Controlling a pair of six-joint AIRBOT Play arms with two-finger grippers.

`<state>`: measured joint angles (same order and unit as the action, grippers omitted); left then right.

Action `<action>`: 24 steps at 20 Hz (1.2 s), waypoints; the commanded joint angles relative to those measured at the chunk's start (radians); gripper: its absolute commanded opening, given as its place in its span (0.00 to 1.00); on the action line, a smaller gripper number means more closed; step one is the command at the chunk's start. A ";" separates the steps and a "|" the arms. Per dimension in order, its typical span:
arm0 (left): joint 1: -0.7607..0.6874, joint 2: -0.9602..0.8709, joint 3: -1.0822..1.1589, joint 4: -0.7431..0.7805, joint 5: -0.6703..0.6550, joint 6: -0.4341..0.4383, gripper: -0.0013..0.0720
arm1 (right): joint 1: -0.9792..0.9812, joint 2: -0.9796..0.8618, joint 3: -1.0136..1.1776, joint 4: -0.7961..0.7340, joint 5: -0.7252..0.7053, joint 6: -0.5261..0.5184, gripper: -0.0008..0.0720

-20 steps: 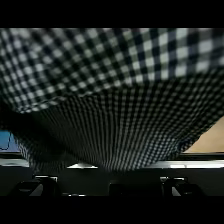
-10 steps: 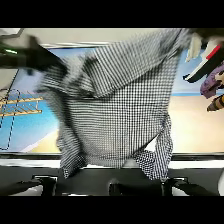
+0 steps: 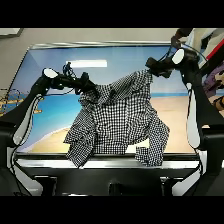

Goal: Fold the clothes and pants, and hang the long-sleeved shirts on hangers.

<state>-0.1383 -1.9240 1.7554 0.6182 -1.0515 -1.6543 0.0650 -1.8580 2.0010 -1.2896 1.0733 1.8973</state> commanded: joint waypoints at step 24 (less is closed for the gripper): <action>-0.029 1.017 -1.022 0.158 0.006 -0.056 0.86 | 0.046 0.929 -1.539 0.550 -0.026 -0.292 0.70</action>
<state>-0.0765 -0.9535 0.8276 0.8139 -1.0691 -1.7088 -0.0154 -0.9710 0.6502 -0.8570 1.2007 1.5978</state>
